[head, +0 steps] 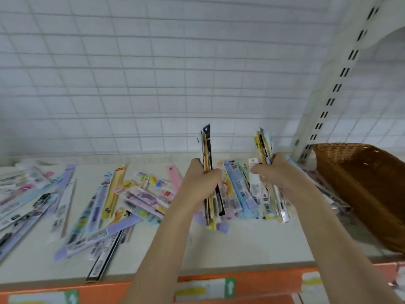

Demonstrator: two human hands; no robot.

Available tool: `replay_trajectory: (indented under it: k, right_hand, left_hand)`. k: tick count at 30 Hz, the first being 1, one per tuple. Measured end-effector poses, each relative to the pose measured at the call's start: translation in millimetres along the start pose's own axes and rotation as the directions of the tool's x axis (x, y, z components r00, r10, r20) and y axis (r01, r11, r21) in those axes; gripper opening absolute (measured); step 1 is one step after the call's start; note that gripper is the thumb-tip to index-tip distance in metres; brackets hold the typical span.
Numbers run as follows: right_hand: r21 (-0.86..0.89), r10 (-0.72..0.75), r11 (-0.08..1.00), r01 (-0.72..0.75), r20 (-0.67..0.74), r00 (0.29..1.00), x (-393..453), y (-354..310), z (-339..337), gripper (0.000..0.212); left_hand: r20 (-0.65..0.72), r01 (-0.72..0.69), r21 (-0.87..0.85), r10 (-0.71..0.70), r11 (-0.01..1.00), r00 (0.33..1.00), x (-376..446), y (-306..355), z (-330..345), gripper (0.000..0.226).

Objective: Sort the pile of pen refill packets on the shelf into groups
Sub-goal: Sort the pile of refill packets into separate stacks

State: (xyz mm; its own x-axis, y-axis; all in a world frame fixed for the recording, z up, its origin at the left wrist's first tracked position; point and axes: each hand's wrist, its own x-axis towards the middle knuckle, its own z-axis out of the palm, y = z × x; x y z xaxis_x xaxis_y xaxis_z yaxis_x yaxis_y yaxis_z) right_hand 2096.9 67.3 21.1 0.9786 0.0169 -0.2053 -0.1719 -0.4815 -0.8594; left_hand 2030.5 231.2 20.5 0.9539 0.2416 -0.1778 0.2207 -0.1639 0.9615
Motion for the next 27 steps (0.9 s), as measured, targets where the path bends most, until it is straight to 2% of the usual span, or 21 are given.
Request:
replay_trajectory:
  k: [4, 7, 11, 14, 18, 23, 27]
  right_hand:
    - [0.0, 0.034, 0.999, -0.034, 0.099, 0.994, 17, 12, -12, 0.046]
    - [0.162, -0.04, 0.987, 0.019, 0.128, 0.991, 22, 13, -9, 0.028]
    - [0.178, -0.231, 0.957, 0.23, -0.018, 0.973, 5, 9, -6, 0.011]
    - [0.19, -0.327, 0.915, 0.355, -0.162, 0.931, -12, 12, 4, 0.015]
    - [0.177, -0.372, 0.894, 0.411, -0.215, 0.903, -27, 27, 20, 0.017]
    - [0.101, -0.423, 0.89, 0.445, -0.179, 0.888, -35, 39, 28, 0.023]
    - [0.066, -0.45, 0.872, 0.485, -0.284, 0.847, -38, 41, 27, 0.024]
  left_hand:
    - [0.031, -0.043, 0.014, 0.042, 0.999, 0.999, 15, 7, 32, 0.025]
    - [-0.034, -0.066, -0.033, 0.065, 0.997, 0.997, 17, 6, 42, 0.028]
    - [-0.142, -0.172, -0.083, 0.16, 0.981, 0.977, 10, 5, 37, 0.031]
    - [-0.193, -0.253, -0.118, 0.228, 0.96, 0.954, 2, 0, 37, 0.03]
    - [-0.245, -0.294, -0.056, 0.273, 0.954, 0.93, -1, -17, 48, 0.028]
    - [-0.27, -0.338, 0.071, 0.344, 0.939, 0.899, -2, -36, 58, 0.017]
    - [-0.331, -0.388, 0.034, 0.377, 0.921, 0.865, -8, -35, 57, 0.019]
